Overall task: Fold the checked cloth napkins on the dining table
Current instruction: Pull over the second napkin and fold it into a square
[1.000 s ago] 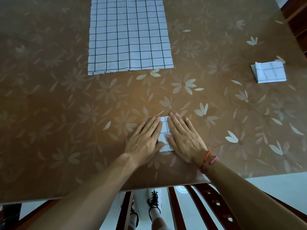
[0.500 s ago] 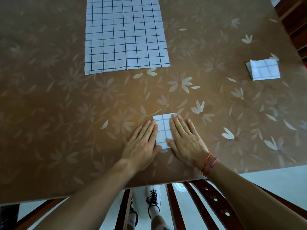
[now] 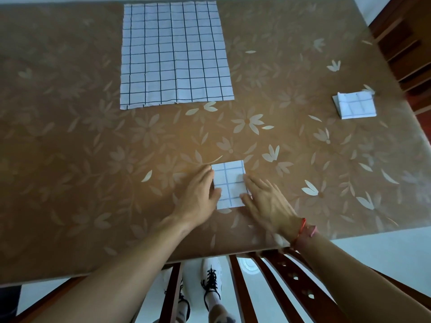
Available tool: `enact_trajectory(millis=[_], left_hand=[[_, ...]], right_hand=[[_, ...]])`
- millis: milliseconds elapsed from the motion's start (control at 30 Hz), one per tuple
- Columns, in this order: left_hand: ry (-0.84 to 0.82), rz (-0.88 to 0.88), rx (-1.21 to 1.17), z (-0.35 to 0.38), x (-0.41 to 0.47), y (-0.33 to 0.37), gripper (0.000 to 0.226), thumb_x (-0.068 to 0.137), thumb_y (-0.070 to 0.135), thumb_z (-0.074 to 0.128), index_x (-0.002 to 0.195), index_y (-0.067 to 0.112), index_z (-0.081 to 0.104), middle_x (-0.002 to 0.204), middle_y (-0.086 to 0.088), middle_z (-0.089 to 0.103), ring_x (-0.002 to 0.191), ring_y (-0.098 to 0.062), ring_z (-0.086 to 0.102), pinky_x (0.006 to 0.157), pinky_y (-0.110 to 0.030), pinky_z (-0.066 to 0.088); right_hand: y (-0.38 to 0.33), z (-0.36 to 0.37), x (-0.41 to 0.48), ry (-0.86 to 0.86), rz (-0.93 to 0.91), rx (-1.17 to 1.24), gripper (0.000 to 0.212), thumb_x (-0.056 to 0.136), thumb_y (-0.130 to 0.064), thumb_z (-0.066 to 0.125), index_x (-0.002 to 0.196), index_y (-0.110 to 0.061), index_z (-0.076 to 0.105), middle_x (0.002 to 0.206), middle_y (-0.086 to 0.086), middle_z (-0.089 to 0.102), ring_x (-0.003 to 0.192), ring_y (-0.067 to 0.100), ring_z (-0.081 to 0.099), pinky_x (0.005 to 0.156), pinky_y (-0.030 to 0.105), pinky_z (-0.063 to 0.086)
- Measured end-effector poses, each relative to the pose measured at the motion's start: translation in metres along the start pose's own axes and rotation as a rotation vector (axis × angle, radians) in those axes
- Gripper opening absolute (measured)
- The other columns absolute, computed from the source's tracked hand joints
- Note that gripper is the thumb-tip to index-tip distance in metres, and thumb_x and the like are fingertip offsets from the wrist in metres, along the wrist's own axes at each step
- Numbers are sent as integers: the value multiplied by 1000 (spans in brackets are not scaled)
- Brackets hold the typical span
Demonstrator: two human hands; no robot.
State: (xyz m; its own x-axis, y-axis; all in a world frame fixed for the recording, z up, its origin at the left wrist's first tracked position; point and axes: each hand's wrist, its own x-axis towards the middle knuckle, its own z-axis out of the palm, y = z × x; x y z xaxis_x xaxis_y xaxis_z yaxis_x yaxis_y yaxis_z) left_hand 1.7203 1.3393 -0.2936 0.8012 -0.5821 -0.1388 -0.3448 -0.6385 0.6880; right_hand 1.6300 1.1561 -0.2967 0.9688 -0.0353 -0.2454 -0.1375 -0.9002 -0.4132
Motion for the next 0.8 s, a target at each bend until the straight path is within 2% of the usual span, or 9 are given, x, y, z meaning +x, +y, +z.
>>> enact_trajectory(millis=[100,200,233,267,333,400,633,700,800], left_hand=[[90,-311,-287,-9,8,10,31,97,17,52,127,12,58,114,9,60,104,-5,50,87,-13,35],[138,-549,-580,-9,12,7,16,92,17,55,98,20,70,96,5,65,95,-13,61,92,-32,49],[149,-607,-657,-9,12,6,15,90,17,56,82,24,66,93,2,67,92,-17,63,91,-39,51],[150,-667,-714,-9,11,7,17,90,16,56,77,21,65,93,-1,69,92,-19,65,86,-40,54],[138,-757,-803,-9,9,8,16,91,15,56,81,22,67,97,-7,71,97,-22,67,82,-38,57],[130,-781,-851,-7,8,8,14,91,14,56,83,18,68,97,-10,72,98,-24,68,91,-41,54],[46,-796,-913,-3,0,9,9,94,17,57,93,15,66,102,-6,71,101,-19,66,95,-41,50],[42,-800,-920,-2,0,8,9,94,17,57,94,14,66,103,-6,71,102,-20,66,96,-42,49],[71,-776,-930,-2,1,9,10,94,12,56,90,12,66,101,-8,71,100,-20,67,94,-34,51]], right_hand=[[-7,-17,13,139,100,236,30,96,-27,36,106,-17,63,92,1,64,84,20,56,79,40,48],[-14,-30,22,169,338,478,36,92,-17,42,69,-31,65,62,-6,57,59,10,49,57,25,43],[-14,-30,25,154,409,541,36,91,-17,44,64,-26,64,59,-7,54,56,8,46,54,21,40],[-13,-29,27,126,467,599,31,90,-18,45,66,-17,65,61,-4,54,59,10,46,56,22,39],[-11,-25,30,74,537,671,31,89,-23,47,78,0,64,68,1,56,66,15,49,61,30,42],[-8,-20,32,53,560,688,36,88,-26,48,85,7,61,71,3,56,68,17,50,64,33,41],[-11,-23,36,90,574,761,34,90,-25,49,83,3,66,70,2,56,67,17,50,64,32,42],[-12,-24,37,105,565,769,32,92,-24,49,73,-9,70,69,1,57,66,15,49,63,31,42],[-13,-25,35,113,577,783,40,92,-23,50,52,-20,58,61,-3,49,61,15,44,60,31,37]])
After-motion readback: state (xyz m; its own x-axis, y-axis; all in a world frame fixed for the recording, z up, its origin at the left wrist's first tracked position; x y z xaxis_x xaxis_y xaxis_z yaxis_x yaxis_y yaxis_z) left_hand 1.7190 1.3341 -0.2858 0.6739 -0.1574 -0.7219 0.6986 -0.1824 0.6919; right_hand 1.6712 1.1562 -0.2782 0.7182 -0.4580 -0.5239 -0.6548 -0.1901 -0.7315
